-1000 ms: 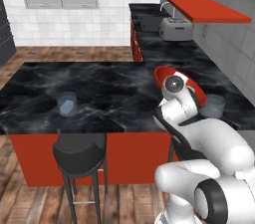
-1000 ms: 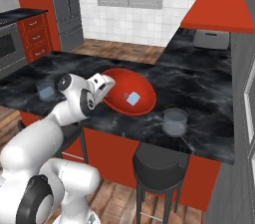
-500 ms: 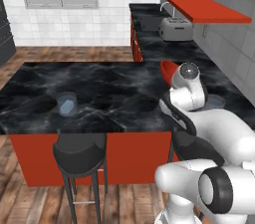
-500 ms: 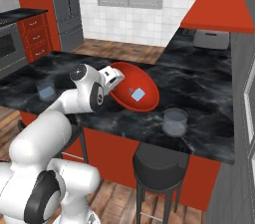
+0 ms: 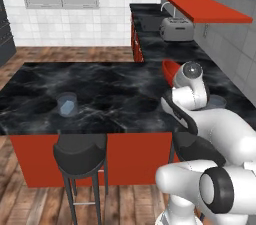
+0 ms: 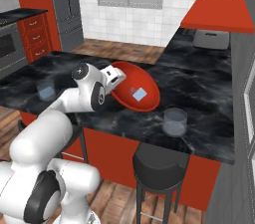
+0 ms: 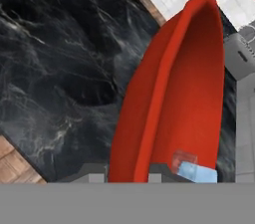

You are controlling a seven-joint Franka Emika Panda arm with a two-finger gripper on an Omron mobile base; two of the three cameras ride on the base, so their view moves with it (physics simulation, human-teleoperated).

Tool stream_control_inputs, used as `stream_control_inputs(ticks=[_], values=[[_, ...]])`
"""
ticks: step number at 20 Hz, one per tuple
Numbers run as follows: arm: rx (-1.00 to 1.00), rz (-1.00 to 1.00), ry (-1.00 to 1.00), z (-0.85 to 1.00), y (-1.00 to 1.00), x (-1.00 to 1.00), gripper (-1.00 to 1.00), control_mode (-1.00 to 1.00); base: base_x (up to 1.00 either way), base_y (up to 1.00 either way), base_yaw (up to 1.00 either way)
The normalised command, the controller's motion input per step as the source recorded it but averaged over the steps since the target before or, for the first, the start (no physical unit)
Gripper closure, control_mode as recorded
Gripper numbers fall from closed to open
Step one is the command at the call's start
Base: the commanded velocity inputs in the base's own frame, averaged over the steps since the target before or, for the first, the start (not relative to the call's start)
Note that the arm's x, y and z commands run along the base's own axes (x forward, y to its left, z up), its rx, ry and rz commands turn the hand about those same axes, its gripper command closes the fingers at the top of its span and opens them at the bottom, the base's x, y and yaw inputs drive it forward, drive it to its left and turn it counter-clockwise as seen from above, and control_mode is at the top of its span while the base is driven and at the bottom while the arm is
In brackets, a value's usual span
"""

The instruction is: There are four ice cubes in the ice bowl. Place two ice cubes in each glass of water.

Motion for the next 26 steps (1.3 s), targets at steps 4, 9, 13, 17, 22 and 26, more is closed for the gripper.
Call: stream_control_inputs(ticks=[4, 9, 13, 17, 22, 26], values=[[0.0, -0.07, -0.07, 0.0, -0.08, 0.1, 1.0, -1.0, 0.0, 0.0, 0.0], [0.05, -0.12, -0.09, 0.0, -0.07, 0.06, 1.0, -1.0, 0.0, 0.0, 0.0], [0.09, -0.12, -0.06, 0.0, -0.22, 0.0, 1.0, -1.0, 0.0, 0.0, 0.0], [0.09, -0.11, -0.04, 0.0, -0.28, 0.16, 1.0, -1.0, 0.0, 0.0, 0.0], [0.06, -0.08, -0.02, 0.09, -0.17, 0.18, 1.0, -1.0, 0.0, 0.0, 0.0], [0.01, -0.07, -0.01, 0.11, -0.04, 0.32, 1.0, -1.0, 0.0, 0.0, 0.0]])
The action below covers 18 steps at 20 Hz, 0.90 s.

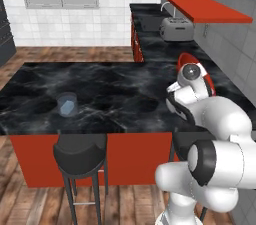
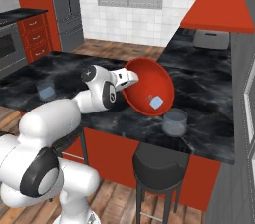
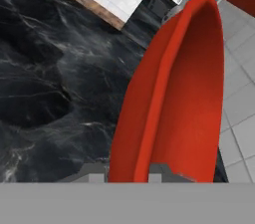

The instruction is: There are four ice cubes in the ice bowl. Place two ice cubes in each glass of water.

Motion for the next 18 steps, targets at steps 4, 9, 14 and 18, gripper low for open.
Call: stream_control_inputs(ticks=[4, 9, 14, 18], values=[[0.01, -0.05, 0.0, 0.07, -0.02, 0.32, 1.0, -1.0, 0.0, 0.0, 0.0], [0.06, -0.05, 0.0, 0.0, -0.14, 0.16, 1.0, -1.0, 0.0, 0.0, 0.0], [0.06, -0.02, 0.0, 0.03, -0.21, 0.25, 1.0, -1.0, 0.0, 0.0, 0.0], [0.06, 0.0, 0.0, 0.09, -0.21, 0.3, 1.0, -1.0, 0.0, 0.0, 0.0]])
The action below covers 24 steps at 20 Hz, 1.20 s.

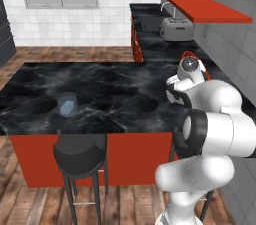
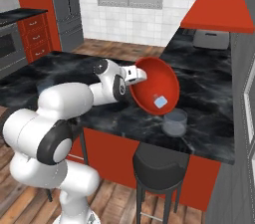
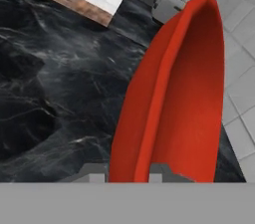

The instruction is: There are four ice cubes in the ice bowl. Place two ice cubes in each glass of water.

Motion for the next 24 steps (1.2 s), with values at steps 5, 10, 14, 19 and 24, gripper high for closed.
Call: stream_control_inputs(ticks=[5, 10, 14, 19, 24], values=[[0.05, 0.0, 0.0, 0.08, -0.16, 0.29, 1.0, -1.0, 0.0, 0.0, 0.0], [0.05, 0.0, 0.0, 0.03, -0.2, 0.13, 1.0, -1.0, 0.0, 0.0, 0.0], [0.04, 0.0, 0.0, 0.01, -0.22, 0.2, 1.0, -1.0, 0.0, 0.0, 0.0], [0.03, 0.0, 0.0, 0.04, -0.18, 0.12, 1.0, -1.0, 0.0, 0.0, 0.0], [0.04, 0.0, 0.0, 0.0, -0.2, 0.01, 1.0, -1.0, 0.0, 0.0, 0.0]])
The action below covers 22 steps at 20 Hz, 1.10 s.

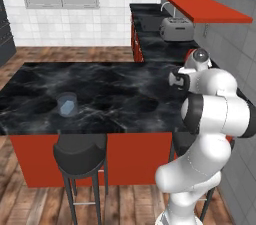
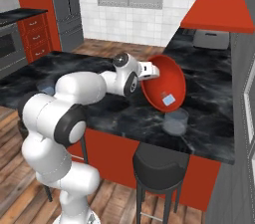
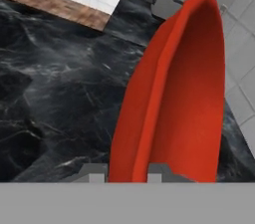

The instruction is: There are four ice cubes in the ice bowl. Place two ice cubes in each glass of water.

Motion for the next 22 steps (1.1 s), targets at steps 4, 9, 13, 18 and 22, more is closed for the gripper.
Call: stream_control_inputs(ticks=[4, 9, 13, 18, 22], values=[[0.06, 0.0, 0.0, 0.0, -0.07, -0.05, 1.0, -1.0, 0.0, 0.0, 0.0], [0.06, 0.0, 0.0, 0.0, 0.0, -0.07, 1.0, -1.0, 0.0, 0.0, 0.0], [0.06, 0.0, 0.0, 0.01, 0.0, 0.0, 1.0, -1.0, 0.0, 0.0, 0.0], [0.06, 0.0, 0.0, 0.0, 0.0, 0.0, 1.0, -1.0, 0.0, 0.0, 0.0], [0.07, 0.0, -0.01, 0.01, 0.0, 0.0, 1.0, -1.0, 0.0, 0.0, 0.0]])
